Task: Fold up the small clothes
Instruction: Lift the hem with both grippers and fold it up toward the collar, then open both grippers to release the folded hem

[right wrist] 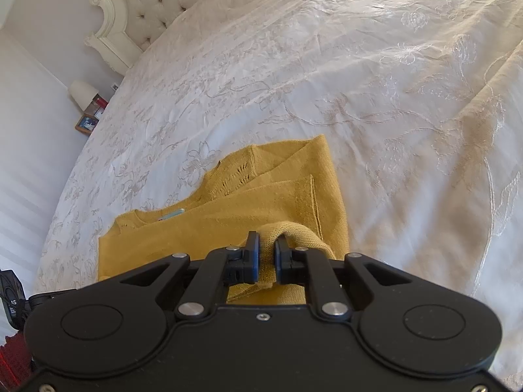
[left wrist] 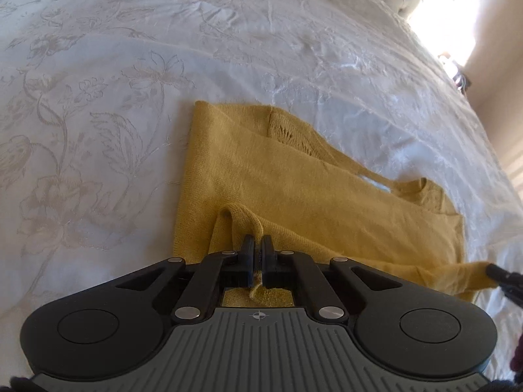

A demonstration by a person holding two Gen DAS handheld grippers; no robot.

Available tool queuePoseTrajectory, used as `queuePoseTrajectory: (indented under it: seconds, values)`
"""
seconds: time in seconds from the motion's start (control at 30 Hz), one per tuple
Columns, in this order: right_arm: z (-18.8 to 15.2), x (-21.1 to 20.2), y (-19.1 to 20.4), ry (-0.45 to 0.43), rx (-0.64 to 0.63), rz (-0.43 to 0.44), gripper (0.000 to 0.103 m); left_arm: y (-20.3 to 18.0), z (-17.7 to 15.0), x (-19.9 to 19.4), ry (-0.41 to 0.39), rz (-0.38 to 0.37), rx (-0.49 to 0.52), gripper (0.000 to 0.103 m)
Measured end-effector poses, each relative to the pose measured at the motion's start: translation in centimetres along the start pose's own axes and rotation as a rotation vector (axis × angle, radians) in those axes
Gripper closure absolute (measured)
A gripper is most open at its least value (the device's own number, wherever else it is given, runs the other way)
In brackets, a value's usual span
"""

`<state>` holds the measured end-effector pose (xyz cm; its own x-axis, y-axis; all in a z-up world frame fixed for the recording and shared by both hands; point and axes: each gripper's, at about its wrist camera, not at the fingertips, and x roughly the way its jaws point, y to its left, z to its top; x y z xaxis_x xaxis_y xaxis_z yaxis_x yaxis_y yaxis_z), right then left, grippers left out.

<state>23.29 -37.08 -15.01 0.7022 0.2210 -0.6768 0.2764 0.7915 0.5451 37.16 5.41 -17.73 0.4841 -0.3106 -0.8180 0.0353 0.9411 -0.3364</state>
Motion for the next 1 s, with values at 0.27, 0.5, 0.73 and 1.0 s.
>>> queuePoseTrajectory:
  seconds: [0.27,0.5,0.73,1.0]
  values:
    - [1.9,-1.2,1.7,-0.073,-0.026,0.039,0.085,0.6,2.7,-5.5,-0.227,-0.054,-0.157,0.099]
    - [4.8,4.6,1.1,-0.016,-0.014,-0.039,0.084,0.6,5.9,-1.3,-0.205,-0.010,-0.113,0.099]
    - [4.7,5.7,0.8,-0.009,-0.042,-0.124,0.042,1.5,6.3,0.9,-0.152,0.045,-0.127,0.049]
    - [3.1,2.3,2.3,-0.084,-0.149,-0.149,0.026,-1.6,3.1,-2.3,-0.160,0.050,0.093,0.020]
